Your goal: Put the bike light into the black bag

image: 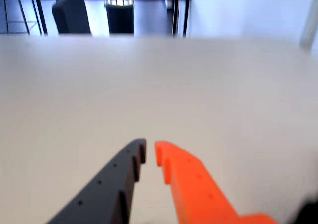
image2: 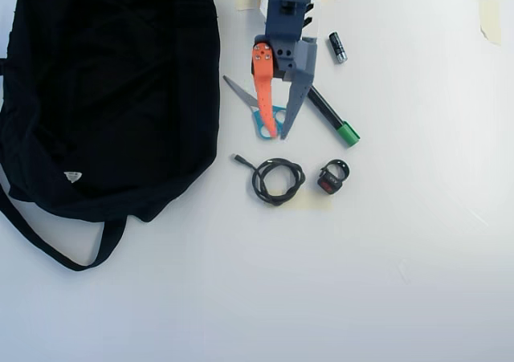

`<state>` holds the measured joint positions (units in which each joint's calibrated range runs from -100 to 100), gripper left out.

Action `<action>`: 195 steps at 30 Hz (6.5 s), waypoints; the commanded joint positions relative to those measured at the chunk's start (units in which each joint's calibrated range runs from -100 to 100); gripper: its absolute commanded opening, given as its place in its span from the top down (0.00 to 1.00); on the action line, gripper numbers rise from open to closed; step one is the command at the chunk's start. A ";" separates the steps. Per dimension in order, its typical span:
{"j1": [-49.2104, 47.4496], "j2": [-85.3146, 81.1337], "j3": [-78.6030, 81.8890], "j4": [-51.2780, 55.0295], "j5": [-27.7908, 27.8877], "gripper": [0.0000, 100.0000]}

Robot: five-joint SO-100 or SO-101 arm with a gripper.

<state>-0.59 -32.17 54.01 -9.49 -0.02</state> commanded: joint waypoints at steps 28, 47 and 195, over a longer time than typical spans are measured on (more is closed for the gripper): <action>2.08 26.28 -43.77 20.43 1.07 0.98; -1.96 23.29 -50.51 46.27 2.17 0.98; -15.34 67.36 -89.68 83.99 26.61 0.83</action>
<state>-16.09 36.49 -31.45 76.64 26.40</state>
